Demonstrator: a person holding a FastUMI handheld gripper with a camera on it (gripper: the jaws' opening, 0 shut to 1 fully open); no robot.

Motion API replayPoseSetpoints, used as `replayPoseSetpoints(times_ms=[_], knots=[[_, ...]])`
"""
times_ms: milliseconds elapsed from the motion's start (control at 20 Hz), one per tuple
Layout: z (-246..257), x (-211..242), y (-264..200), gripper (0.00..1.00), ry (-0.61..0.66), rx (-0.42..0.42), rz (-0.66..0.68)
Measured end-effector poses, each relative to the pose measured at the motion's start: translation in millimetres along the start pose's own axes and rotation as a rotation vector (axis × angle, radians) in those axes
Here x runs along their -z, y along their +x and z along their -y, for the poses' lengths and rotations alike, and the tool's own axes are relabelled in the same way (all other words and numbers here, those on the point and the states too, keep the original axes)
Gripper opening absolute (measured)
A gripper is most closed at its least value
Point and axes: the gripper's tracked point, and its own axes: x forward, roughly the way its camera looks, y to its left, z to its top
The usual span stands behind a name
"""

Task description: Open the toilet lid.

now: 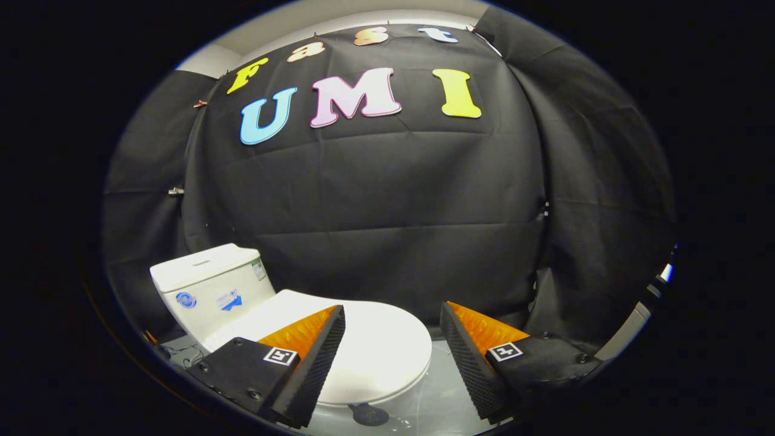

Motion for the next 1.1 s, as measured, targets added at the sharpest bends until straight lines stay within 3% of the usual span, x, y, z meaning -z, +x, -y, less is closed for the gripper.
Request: replayPoseSetpoints(times_ms=[550, 650, 850, 1100], knots=[[28.5, 118.5, -17.7, 0.98, 0.173, 0.037, -0.288], [27.0, 140.5, -20.7, 0.98, 0.264, 0.035, -0.367], [1.4, 164.2, -28.1, 0.98, 0.607, -0.030, -0.487], [-3.6, 195.7, -26.8, 0.97, 0.806, 0.018, -0.576]])
